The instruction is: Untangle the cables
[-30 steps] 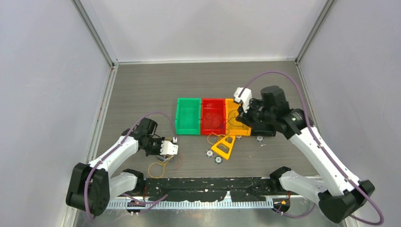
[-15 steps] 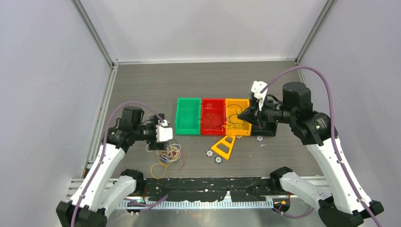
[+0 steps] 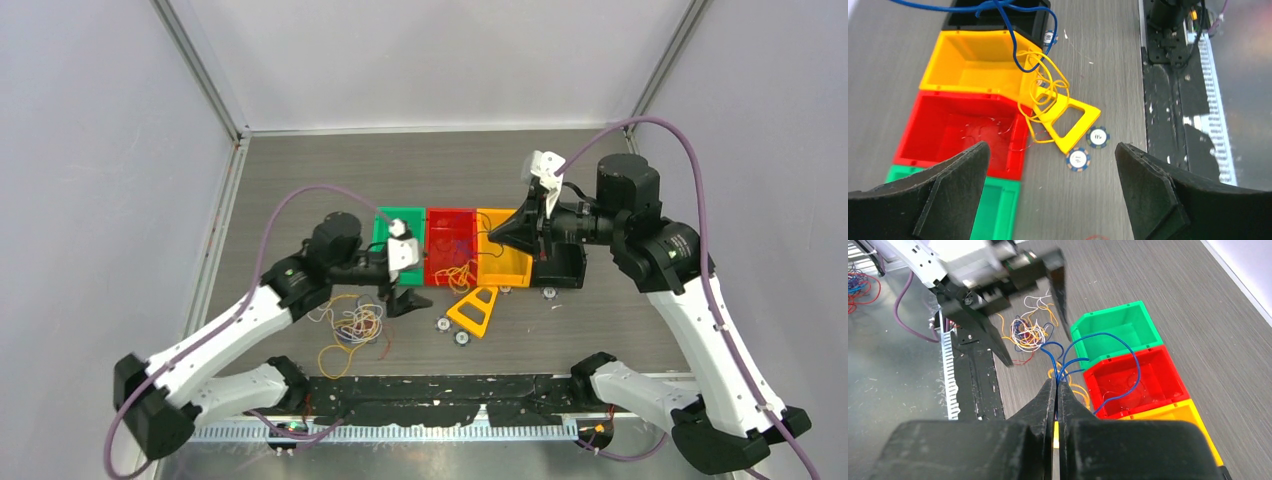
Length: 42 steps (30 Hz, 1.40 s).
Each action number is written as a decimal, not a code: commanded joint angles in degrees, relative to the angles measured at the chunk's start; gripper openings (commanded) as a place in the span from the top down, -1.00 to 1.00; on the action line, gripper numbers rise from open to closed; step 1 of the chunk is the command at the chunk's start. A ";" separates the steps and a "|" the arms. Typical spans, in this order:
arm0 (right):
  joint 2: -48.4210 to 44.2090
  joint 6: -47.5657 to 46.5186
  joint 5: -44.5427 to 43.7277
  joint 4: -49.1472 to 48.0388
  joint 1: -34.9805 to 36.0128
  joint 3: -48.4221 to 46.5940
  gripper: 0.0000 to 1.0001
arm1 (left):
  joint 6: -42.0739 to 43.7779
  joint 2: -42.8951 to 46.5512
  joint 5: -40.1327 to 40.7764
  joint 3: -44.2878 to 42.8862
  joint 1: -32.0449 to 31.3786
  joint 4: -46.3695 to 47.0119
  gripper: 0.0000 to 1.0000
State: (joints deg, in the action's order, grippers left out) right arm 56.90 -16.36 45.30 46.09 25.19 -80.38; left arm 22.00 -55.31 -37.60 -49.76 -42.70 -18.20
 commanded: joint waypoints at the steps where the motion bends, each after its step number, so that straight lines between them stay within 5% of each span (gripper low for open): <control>1: 1.31 2.29 1.49 -4.21 0.64 -3.34 0.89 | -15.25 -9.63 4.70 -3.68 -2.98 16.86 -0.91; 9: 2.23 2.07 -2.92 -4.18 0.63 -5.31 0.89 | -20.42 -21.40 5.54 -5.71 -3.98 32.21 -0.36; 15: 2.73 4.99 -3.81 -6.21 0.18 -6.40 0.89 | -24.80 -21.71 5.74 -4.34 -4.27 36.93 -0.60; 21: 2.78 7.68 -5.29 -7.28 -1.49 -7.80 0.89 | -22.41 -19.41 7.55 -1.72 -4.29 34.07 0.59; 23: 2.57 10.00 -6.80 -7.68 -4.33 -8.77 0.89 | -22.23 -17.46 8.26 -0.05 -2.86 30.38 0.84; 27: 1.93 11.67 -8.71 -9.16 -13.31 -11.91 0.89 | -18.75 -12.59 8.33 5.67 2.27 22.34 1.00; 35: 4.66 13.53 -10.15 -11.72 -33.29 -17.68 0.89 | -15.34 -4.60 6.08 9.70 13.37 8.69 1.00; 42: 6.18 13.92 -7.23 -12.47 -38.72 -14.41 0.89 | -14.14 -0.57 2.16 3.68 9.55 8.84 1.00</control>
State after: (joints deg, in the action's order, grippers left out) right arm 62.85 -3.46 36.38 35.99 -12.69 -97.25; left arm 6.55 -55.86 -32.58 -39.92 -29.21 -9.58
